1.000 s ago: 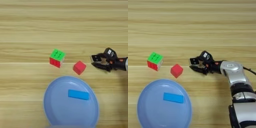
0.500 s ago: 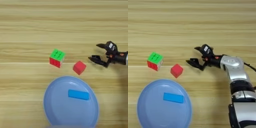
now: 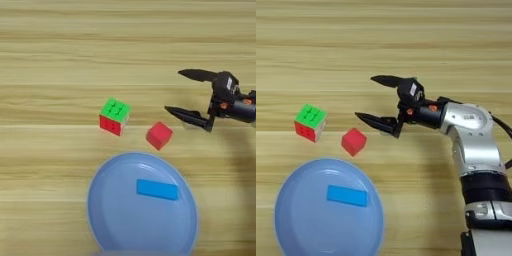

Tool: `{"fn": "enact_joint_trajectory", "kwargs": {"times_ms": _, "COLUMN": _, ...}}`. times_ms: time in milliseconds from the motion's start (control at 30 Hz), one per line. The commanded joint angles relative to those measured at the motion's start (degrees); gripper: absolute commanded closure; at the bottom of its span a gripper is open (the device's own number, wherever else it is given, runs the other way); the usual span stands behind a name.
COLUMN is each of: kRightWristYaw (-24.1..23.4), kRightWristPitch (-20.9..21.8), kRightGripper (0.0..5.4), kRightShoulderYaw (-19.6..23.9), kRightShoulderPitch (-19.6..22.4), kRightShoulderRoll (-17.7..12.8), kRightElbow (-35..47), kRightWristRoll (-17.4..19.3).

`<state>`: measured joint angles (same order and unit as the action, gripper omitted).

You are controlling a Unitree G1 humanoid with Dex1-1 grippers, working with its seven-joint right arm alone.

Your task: Move the objects on the table

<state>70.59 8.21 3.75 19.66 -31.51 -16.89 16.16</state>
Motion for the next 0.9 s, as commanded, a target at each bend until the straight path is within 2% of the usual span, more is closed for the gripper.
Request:
{"fn": "enact_joint_trajectory", "kwargs": {"times_ms": 33, "kRightWristYaw": 0.9, "kRightWristPitch": -1.8, "kRightGripper": 0.04, "kRightShoulderYaw": 0.05, "kRightShoulderPitch": 0.86, "kRightShoulderRoll": -2.84, "kRightElbow": 7.22, "kRightWristRoll": 2.27}}
{"fn": "enact_joint_trajectory", "kwargs": {"times_ms": 200, "kRightWristYaw": 5.96, "kRightWristPitch": -2.79, "kRightGripper": 0.04, "kRightShoulderYaw": -3.08, "kRightShoulderPitch": -3.66, "kRightShoulderRoll": -4.57, "kRightElbow": 13.5, "kRightWristRoll": 1.83}}
{"fn": "enact_joint_trajectory", "kwargs": {"times_ms": 600, "kRightWristYaw": 12.43, "kRightWristPitch": -3.81, "kRightGripper": 0.04, "kRightShoulderYaw": -10.57, "kRightShoulderPitch": -7.23, "kRightShoulderRoll": -7.81, "kRightElbow": 19.96, "kRightWristRoll": -1.86}}
{"fn": "enact_joint_trajectory", "kwargs": {"times_ms": 900, "kRightWristYaw": 15.25, "kRightWristPitch": 0.39, "kRightGripper": 0.04, "kRightShoulderYaw": -14.22, "kRightShoulderPitch": -9.29, "kRightShoulderRoll": -10.61, "kRightElbow": 18.16, "kRightWristRoll": -6.98}}
